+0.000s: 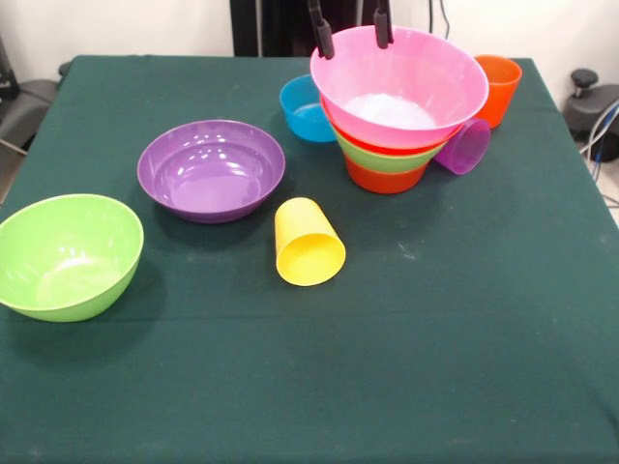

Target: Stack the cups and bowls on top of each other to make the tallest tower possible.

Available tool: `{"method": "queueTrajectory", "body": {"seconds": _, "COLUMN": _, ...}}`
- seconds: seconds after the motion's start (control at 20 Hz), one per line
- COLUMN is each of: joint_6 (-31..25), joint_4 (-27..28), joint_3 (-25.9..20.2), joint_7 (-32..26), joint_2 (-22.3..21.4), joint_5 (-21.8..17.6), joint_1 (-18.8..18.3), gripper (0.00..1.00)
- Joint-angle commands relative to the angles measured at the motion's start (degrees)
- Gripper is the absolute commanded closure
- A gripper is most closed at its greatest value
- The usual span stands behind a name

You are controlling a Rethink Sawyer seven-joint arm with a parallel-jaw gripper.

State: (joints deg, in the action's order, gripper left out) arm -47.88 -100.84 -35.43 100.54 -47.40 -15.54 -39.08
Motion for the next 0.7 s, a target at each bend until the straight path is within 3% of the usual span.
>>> {"method": "queueTrajectory", "body": {"seconds": 0.05, "joint_6": 0.9, "joint_4": 1.07, "joint_3": 2.31, "joint_7": -2.45, "joint_2": 3.38, "joint_5": -4.74, "joint_1": 0.11, "gripper": 0.0}}
{"method": "queueTrajectory", "body": {"seconds": 0.7, "joint_6": 2.04, "joint_4": 0.52, "joint_3": 2.55, "joint_7": -1.63, "joint_2": 2.7, "joint_5": -5.14, "joint_1": 0.64, "gripper": 0.0}}
